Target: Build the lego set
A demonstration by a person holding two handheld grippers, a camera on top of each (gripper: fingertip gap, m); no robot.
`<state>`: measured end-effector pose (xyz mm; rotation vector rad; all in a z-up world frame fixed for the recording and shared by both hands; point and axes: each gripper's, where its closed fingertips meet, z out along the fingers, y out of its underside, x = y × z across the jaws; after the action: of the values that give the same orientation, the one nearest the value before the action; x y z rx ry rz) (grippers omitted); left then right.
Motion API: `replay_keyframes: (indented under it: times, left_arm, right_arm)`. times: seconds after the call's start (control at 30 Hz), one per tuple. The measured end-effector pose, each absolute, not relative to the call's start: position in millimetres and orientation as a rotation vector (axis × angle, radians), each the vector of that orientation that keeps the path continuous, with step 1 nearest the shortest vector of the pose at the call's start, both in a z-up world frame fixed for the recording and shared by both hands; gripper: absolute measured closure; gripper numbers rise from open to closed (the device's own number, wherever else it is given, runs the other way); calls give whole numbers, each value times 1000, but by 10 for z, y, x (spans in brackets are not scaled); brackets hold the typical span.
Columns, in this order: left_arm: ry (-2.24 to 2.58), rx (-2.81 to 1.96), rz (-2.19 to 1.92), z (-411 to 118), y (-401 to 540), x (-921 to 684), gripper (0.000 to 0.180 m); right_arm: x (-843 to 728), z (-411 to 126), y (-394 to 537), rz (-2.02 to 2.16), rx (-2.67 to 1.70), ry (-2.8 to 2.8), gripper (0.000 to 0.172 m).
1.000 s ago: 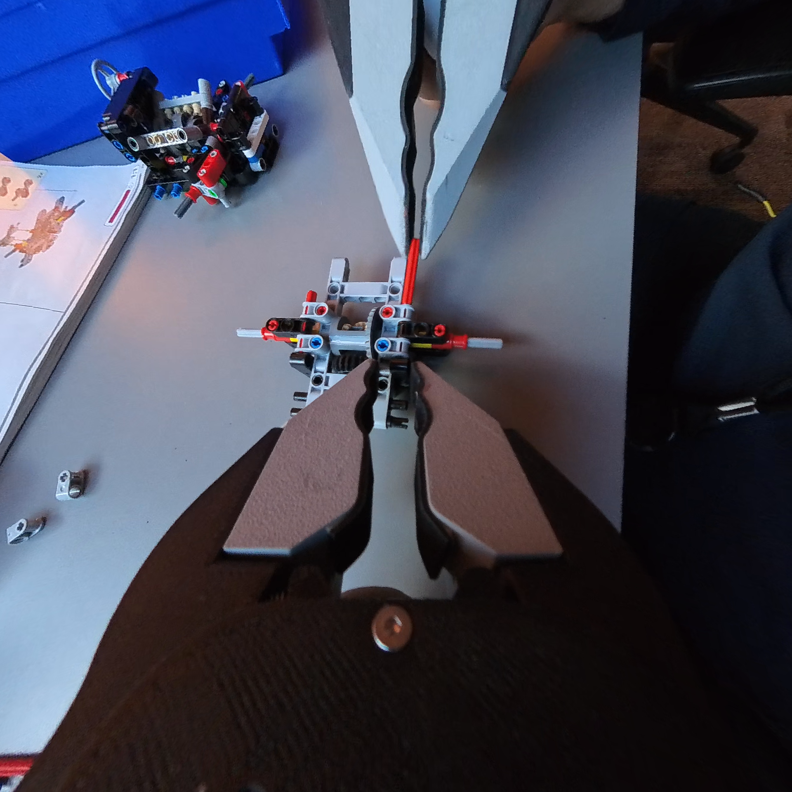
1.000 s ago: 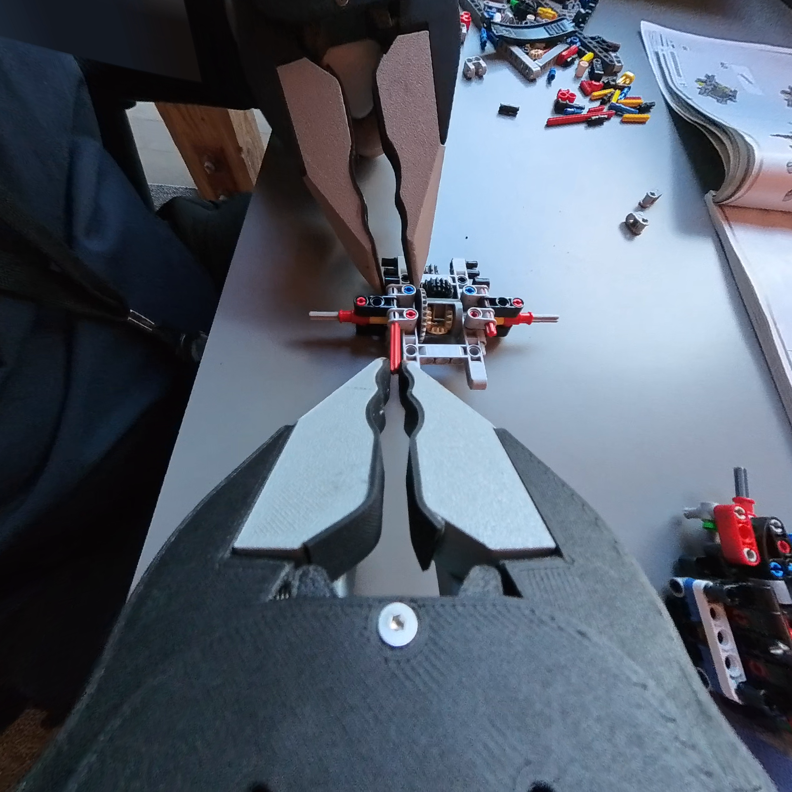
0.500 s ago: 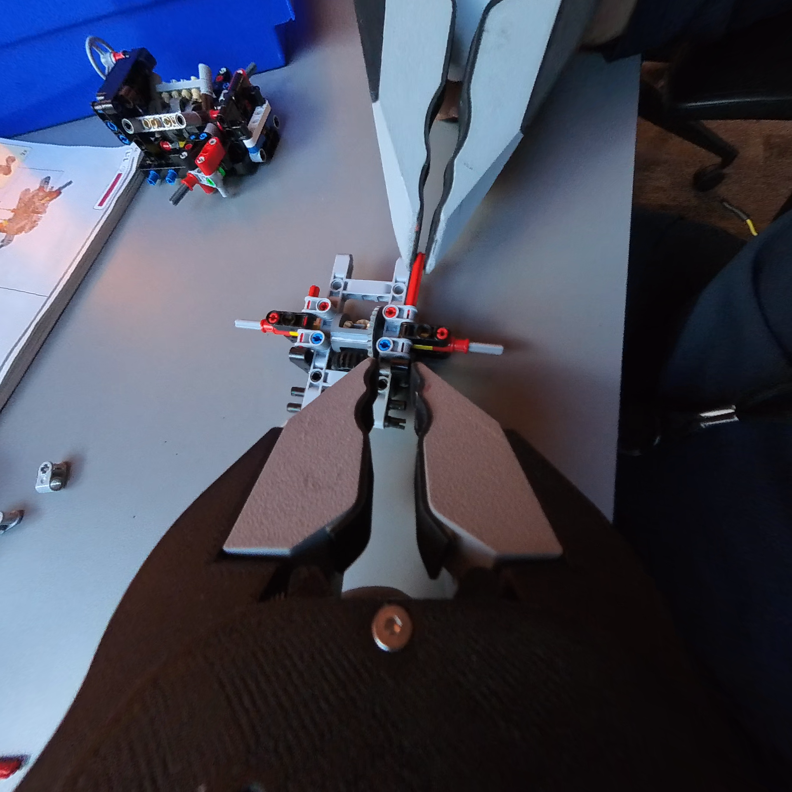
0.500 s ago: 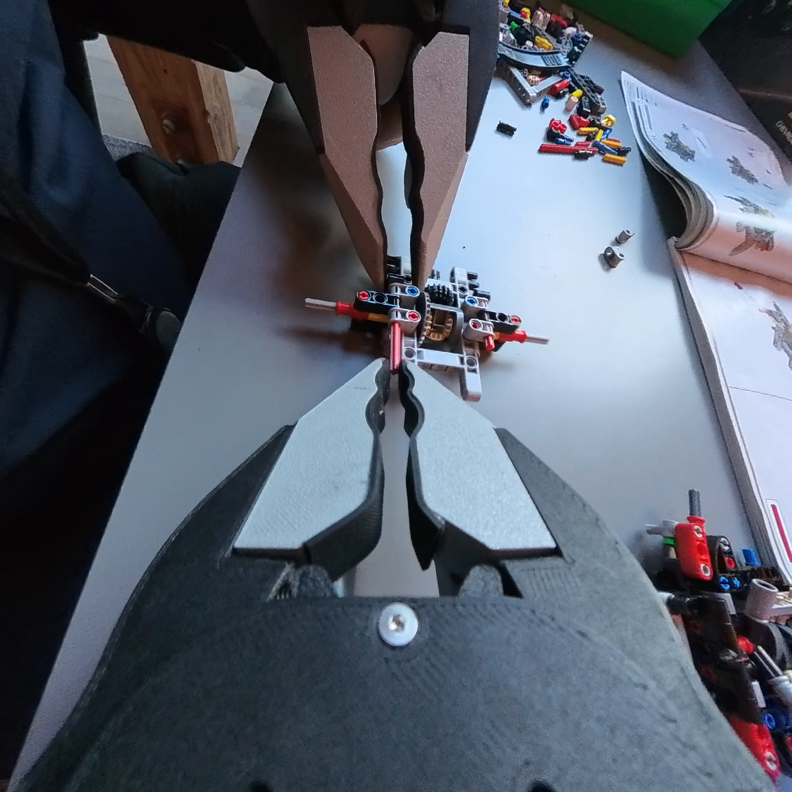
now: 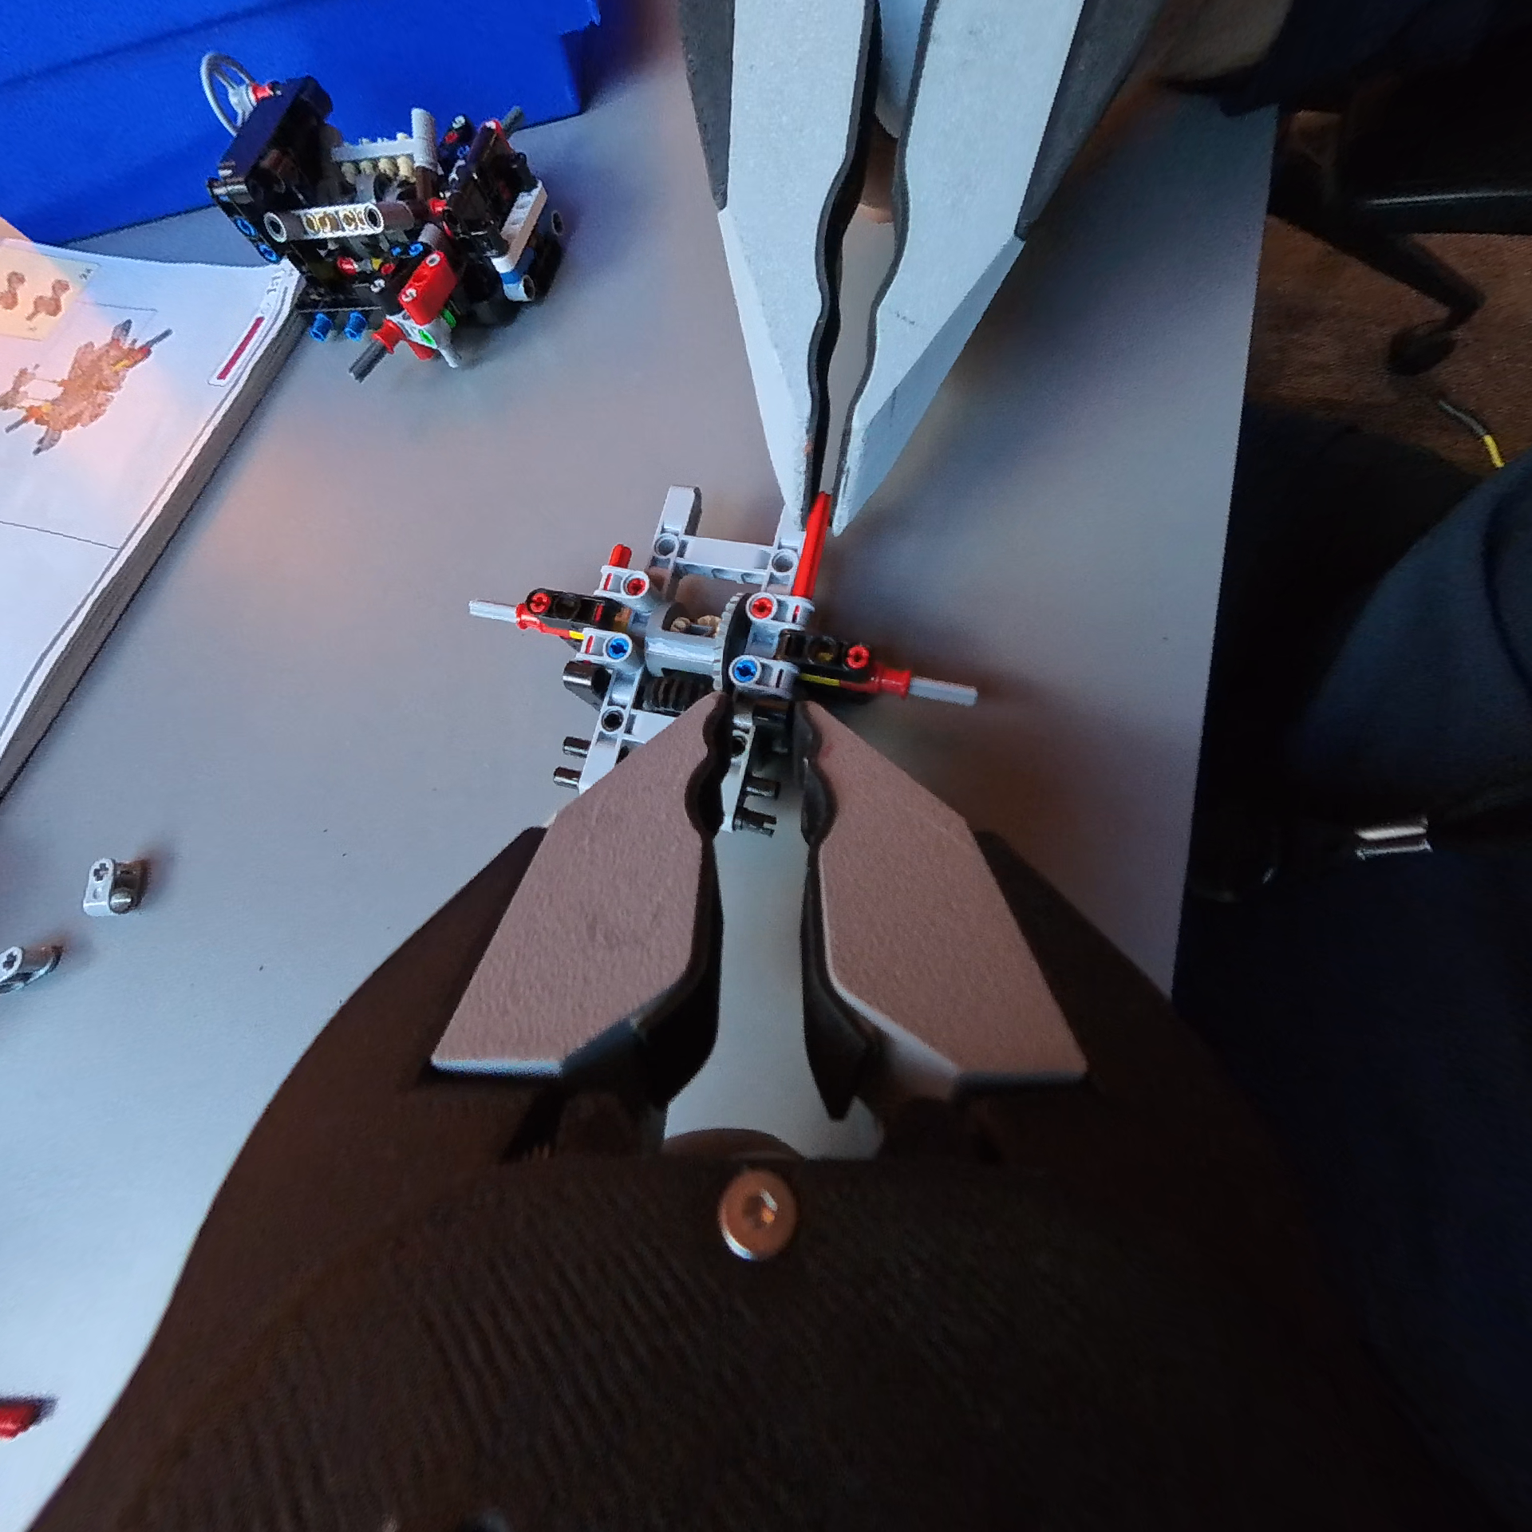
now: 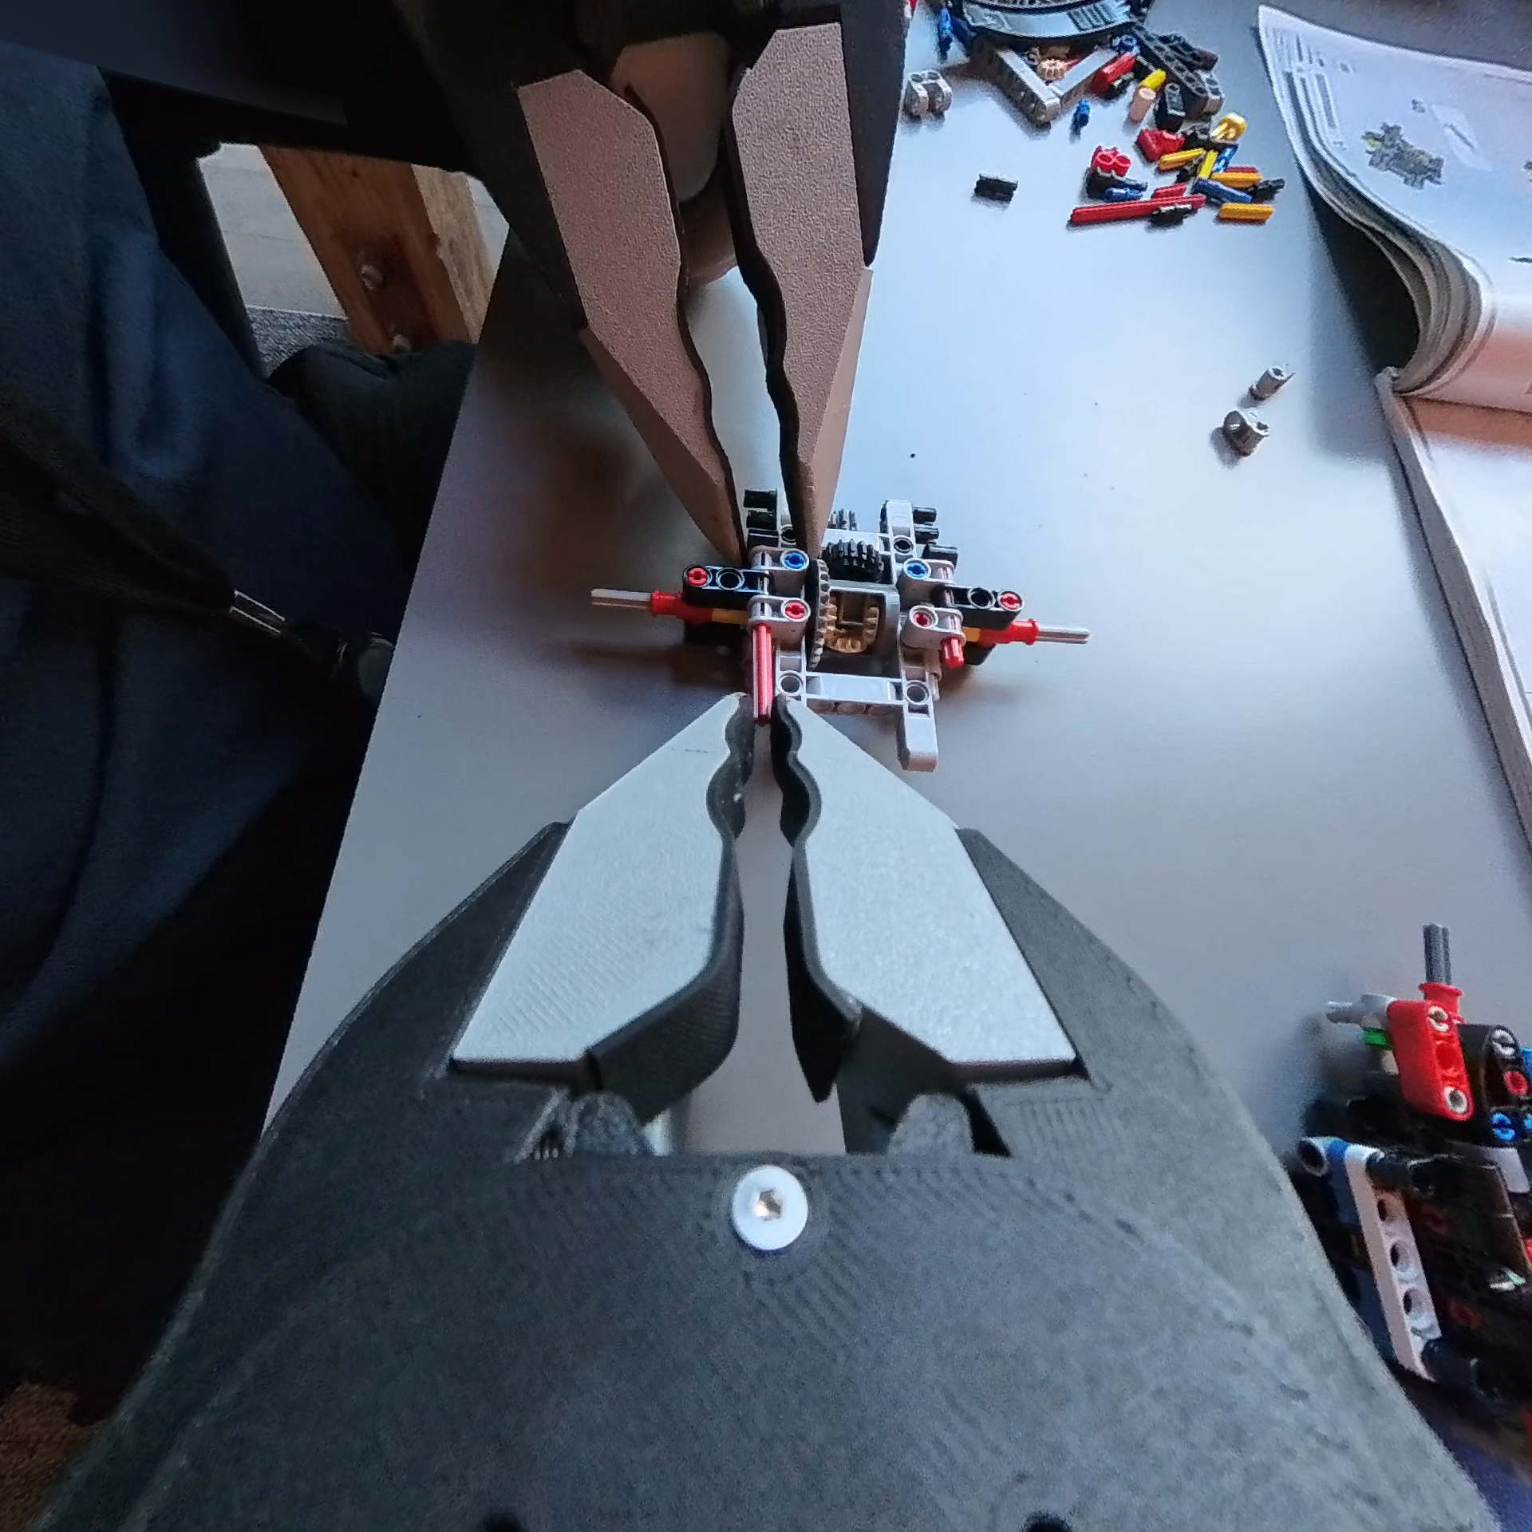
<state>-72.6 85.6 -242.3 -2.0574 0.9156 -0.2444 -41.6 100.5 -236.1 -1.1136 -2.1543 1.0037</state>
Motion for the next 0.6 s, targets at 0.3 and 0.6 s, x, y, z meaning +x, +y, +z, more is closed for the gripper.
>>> replay_keyframes:
  times: [0.3,0.6]
  left_arm:
    - [861,-2078,-193,-2420,863,-756,169]
    - [826,-2091,-162,-2418,867,-765,169]
  right_arm:
    - [-457,-2363,1013,982,-1203,-2125,171]
    - [-466,-2356,995,1169,-1388,-2089,171]
